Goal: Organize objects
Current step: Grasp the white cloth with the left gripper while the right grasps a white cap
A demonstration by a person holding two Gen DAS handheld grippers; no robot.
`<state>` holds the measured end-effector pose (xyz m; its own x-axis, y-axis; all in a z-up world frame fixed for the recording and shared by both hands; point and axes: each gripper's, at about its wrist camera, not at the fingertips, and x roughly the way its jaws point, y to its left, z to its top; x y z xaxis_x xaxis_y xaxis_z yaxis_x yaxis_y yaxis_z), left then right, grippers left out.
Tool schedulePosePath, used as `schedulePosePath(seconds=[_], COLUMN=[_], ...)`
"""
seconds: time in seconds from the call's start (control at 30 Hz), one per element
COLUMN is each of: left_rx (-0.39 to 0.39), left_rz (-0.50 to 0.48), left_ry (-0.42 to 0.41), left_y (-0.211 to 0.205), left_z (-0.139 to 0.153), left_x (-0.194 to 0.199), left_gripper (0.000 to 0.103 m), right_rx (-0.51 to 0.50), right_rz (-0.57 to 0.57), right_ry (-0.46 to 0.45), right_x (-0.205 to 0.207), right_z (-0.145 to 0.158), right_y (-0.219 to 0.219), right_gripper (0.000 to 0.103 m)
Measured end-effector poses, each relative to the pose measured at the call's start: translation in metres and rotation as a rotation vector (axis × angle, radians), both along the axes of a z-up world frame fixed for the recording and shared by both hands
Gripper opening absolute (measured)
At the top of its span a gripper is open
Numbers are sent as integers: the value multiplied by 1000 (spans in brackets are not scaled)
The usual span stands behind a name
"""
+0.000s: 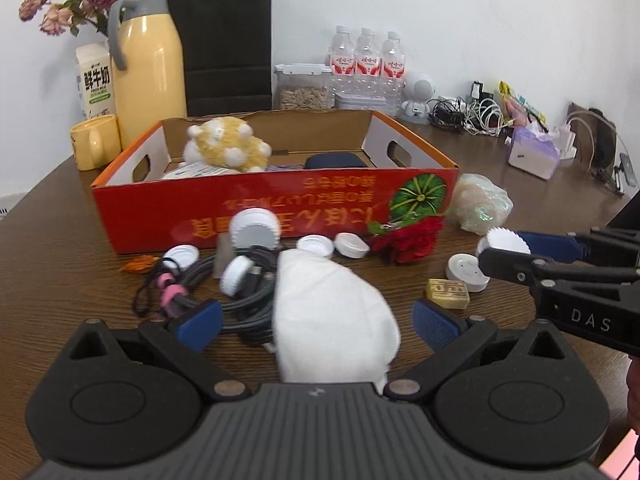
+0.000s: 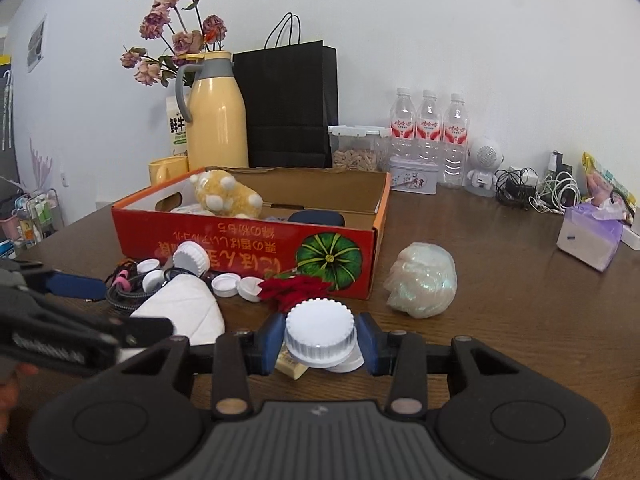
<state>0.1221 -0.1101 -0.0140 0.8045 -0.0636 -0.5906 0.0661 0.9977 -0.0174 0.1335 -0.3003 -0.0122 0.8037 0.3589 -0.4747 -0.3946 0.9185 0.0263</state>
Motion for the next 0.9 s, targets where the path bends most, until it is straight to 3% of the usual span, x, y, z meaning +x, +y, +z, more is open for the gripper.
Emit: schedulePosePath(seconds=[0.57, 0.73, 0.8, 0.9], left_rx=[174, 201, 210, 208], left_rz=[128, 119, 123, 118], left_ry=[4, -17, -24, -28], left_y=[-38, -44, -45, -43], left_z=[-24, -25, -24, -24], left_x=[1, -4, -6, -8], left_gripper=[102, 86, 71, 69], right_rx=[35, 40, 39, 39], right_rz=[58, 60, 60, 59], right_ry=[9, 10, 9, 10], right_x=[14, 14, 14, 14], right_z=[-9, -9, -9, -9], right_y=[-7, -9, -9, -9], right_gripper=[39, 39, 39, 39])
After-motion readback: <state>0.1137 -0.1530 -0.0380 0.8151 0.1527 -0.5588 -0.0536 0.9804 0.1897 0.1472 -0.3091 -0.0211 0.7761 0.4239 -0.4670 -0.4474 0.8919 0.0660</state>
